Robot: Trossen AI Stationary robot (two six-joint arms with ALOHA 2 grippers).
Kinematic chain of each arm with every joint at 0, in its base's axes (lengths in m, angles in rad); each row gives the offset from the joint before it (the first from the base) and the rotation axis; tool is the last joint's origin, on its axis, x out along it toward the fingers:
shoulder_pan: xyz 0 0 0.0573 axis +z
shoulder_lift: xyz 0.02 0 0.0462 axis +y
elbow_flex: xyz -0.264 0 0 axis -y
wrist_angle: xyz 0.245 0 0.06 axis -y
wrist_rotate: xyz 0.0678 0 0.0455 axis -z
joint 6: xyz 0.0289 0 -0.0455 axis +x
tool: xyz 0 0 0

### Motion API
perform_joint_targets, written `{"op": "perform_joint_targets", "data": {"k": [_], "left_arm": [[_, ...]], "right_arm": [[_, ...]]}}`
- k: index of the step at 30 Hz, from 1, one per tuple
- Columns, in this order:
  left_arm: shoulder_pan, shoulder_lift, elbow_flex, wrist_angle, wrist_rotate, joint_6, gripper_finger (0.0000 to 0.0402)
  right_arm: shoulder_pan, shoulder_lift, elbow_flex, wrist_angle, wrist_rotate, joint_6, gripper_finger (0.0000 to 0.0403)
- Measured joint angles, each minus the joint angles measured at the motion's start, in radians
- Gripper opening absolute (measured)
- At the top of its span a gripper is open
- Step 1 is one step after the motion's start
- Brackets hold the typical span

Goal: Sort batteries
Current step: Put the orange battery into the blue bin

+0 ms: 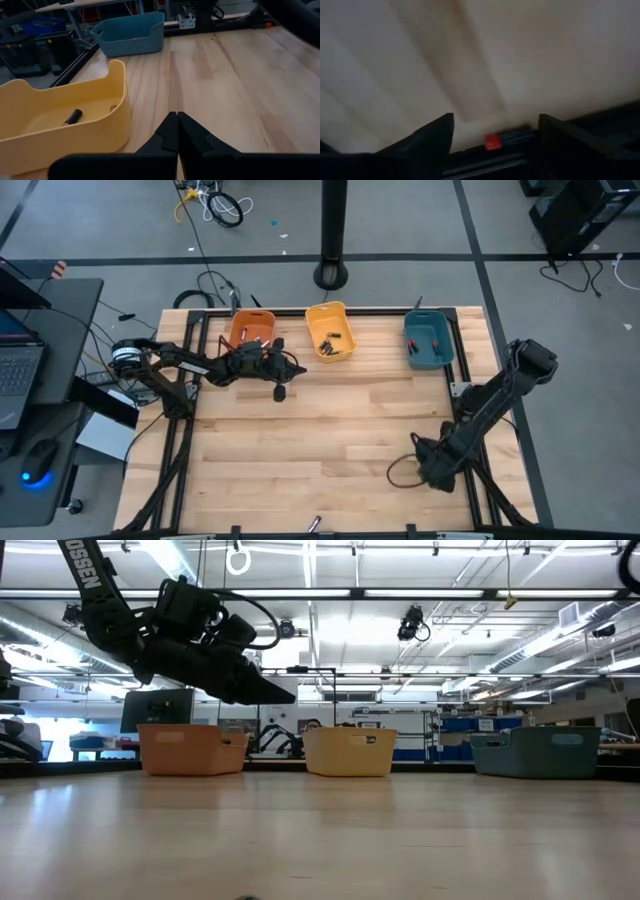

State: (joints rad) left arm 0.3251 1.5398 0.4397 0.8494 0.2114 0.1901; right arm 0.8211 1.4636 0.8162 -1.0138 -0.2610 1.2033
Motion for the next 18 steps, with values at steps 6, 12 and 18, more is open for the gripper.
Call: {"op": "perform_joint_targets", "data": {"k": [6,12,18], "left_arm": [[0.000,0.000,0.000,-0.011,-0.001,0.016,0.0005],[0.000,0.000,0.000,-0.011,-0.003,0.017,0.0005],[0.000,0.000,0.000,-0.011,-0.003,0.016,0.0005]], "right_arm": [[0.072,0.082,0.000,0.049,-0.073,-0.051,0.0335],[0.121,0.136,0.000,0.038,-0.116,-0.140,0.0336],[0.150,0.184,0.000,0.005,-0.119,-0.245,0.0332]]}}
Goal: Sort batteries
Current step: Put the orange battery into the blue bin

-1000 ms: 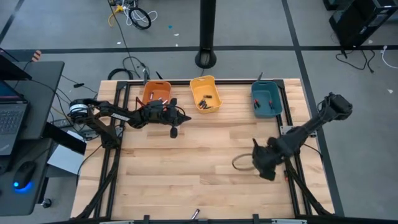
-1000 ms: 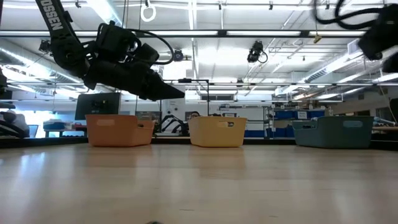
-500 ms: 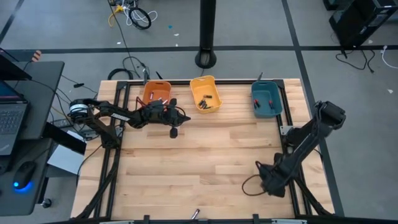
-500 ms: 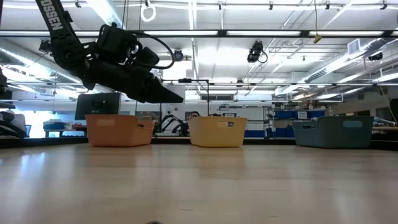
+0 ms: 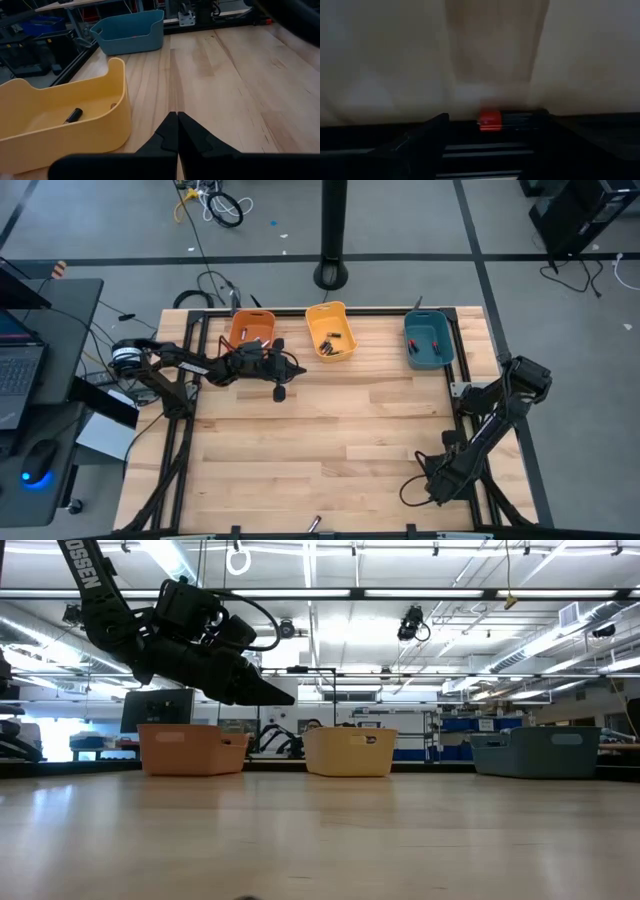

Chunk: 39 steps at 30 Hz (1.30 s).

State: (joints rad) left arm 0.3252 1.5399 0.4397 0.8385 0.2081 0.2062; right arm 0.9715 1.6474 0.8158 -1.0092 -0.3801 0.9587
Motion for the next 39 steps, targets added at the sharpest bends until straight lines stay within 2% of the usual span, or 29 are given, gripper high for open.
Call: {"op": "perform_joint_targets", "data": {"k": [14,23,26,30,36,39], "left_arm": [[0.000,0.000,0.000,-0.001,0.000,-0.004,0.0005],[0.000,0.000,0.000,-0.002,0.000,-0.008,0.0005],[0.000,0.000,0.000,-0.002,0.000,-0.008,0.0005],[0.000,0.000,0.000,0.000,0.000,-0.008,0.0005],[0.000,0.000,0.000,0.000,-0.004,-0.009,0.0005],[0.000,0.000,0.000,0.000,-0.004,-0.009,0.0005]], "right_arm": [[0.015,0.046,-0.019,-0.005,0.013,-0.017,0.0333],[-0.045,0.005,-0.012,-0.018,0.016,0.042,0.0302],[-0.075,-0.032,0.013,-0.047,0.074,0.048,0.0290],[-0.139,-0.085,0.044,-0.107,0.208,0.014,0.0281],[-0.303,-0.113,0.047,-0.117,0.416,-0.235,0.0272],[-0.398,-0.111,0.026,-0.076,0.445,-0.384,0.0263]]}}
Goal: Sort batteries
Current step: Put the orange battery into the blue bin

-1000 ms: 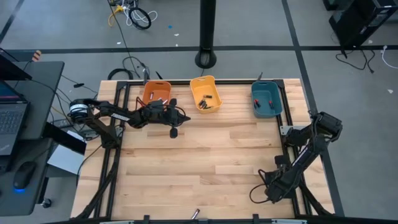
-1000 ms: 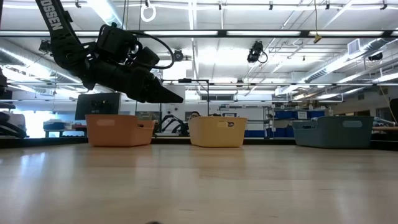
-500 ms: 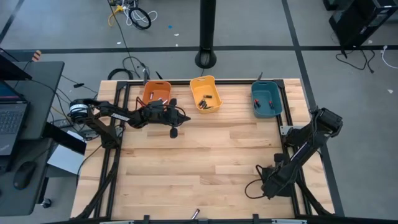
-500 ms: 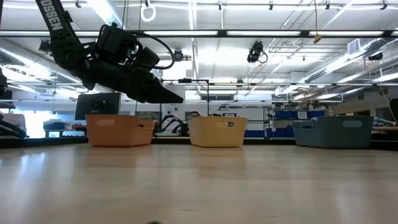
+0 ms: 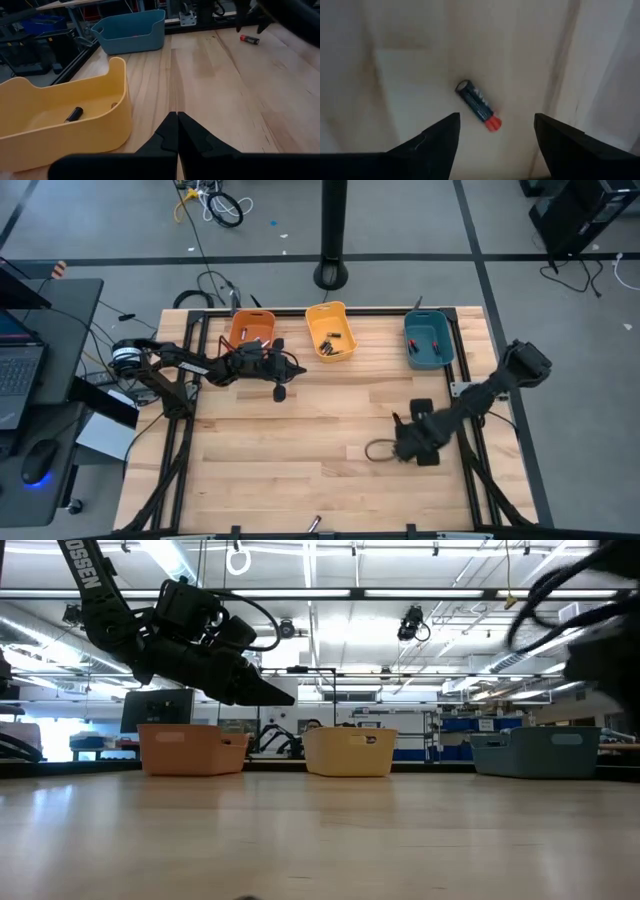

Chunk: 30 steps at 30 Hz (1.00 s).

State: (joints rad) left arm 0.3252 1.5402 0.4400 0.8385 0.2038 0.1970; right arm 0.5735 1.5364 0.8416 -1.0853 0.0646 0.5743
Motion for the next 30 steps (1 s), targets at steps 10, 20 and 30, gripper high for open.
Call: {"op": "perform_joint_targets", "data": {"k": [10,20,30], "left_arm": [[0.000,0.000,0.000,-0.013,-0.001,0.005,0.0006],[0.000,0.000,0.000,-0.027,-0.004,0.001,0.0006],[0.000,0.000,0.000,-0.027,-0.004,0.000,0.0006]], "right_arm": [[-0.150,-0.001,-0.103,0.188,-0.048,-0.217,0.0198],[-0.164,-0.001,-0.105,0.203,-0.062,-0.152,0.0093],[-0.198,0.001,-0.038,0.221,-0.023,-0.131,0.0063]]}}
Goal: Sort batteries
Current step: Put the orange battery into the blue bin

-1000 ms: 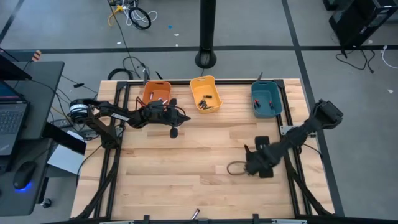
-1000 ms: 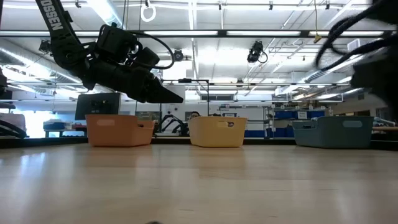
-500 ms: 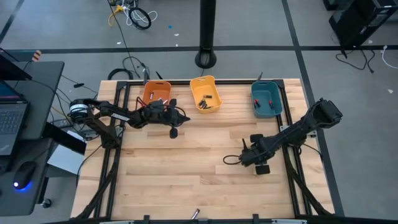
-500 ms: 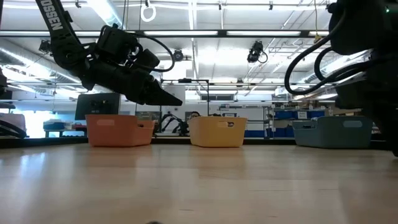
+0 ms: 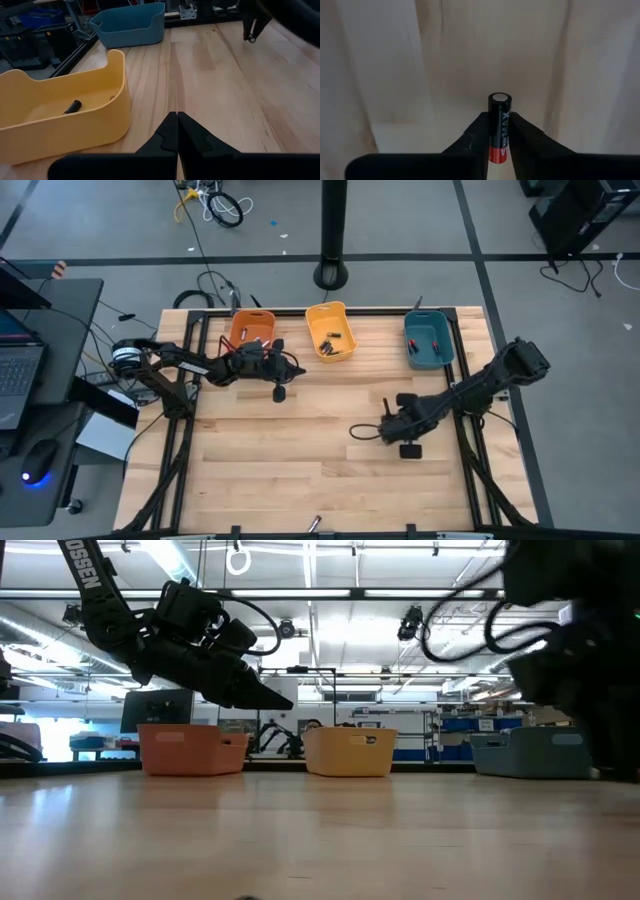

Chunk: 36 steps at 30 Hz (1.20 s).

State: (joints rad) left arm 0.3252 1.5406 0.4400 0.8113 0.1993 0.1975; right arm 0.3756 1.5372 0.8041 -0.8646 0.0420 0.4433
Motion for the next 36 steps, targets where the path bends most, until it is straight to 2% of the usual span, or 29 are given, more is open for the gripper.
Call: {"op": "perform_joint_targets", "data": {"k": [6,12,15,18,21,24,27,32,36], "left_arm": [[0.000,0.000,0.000,-0.002,0.000,-0.001,0.0006],[0.000,0.000,0.000,-0.002,0.000,-0.006,0.0006],[0.000,0.000,0.000,-0.002,0.000,-0.006,0.0006],[0.000,0.000,0.000,-0.002,0.000,-0.006,0.0006],[0.000,0.000,0.000,-0.002,0.000,-0.005,0.0006],[0.000,0.000,0.000,-0.002,0.000,-0.002,0.0006],[0.000,0.000,0.000,-0.002,0.000,-0.002,0.0006],[0.000,0.000,0.000,-0.002,0.000,-0.002,0.0006],[0.000,0.000,0.000,-0.003,0.000,-0.001,0.0006]], "right_arm": [[-0.071,0.000,0.138,-0.031,0.101,-0.079,0.0066],[-0.192,-0.018,0.347,-0.219,0.354,-0.255,0.0059],[-0.310,-0.069,0.398,-0.259,0.414,-0.310,0.0064],[-0.476,-0.138,0.392,-0.263,0.410,-0.322,0.0063],[-0.682,-0.192,0.372,-0.278,0.372,-0.266,0.0061],[-0.901,-0.219,0.340,-0.273,0.332,-0.166,0.0061],[-1.085,-0.217,0.286,-0.240,0.281,-0.139,0.0061],[-1.251,-0.179,0.175,-0.068,0.116,-0.149,0.0061],[-1.299,-0.129,0.113,0.026,0.095,-0.149,0.0060]]}}
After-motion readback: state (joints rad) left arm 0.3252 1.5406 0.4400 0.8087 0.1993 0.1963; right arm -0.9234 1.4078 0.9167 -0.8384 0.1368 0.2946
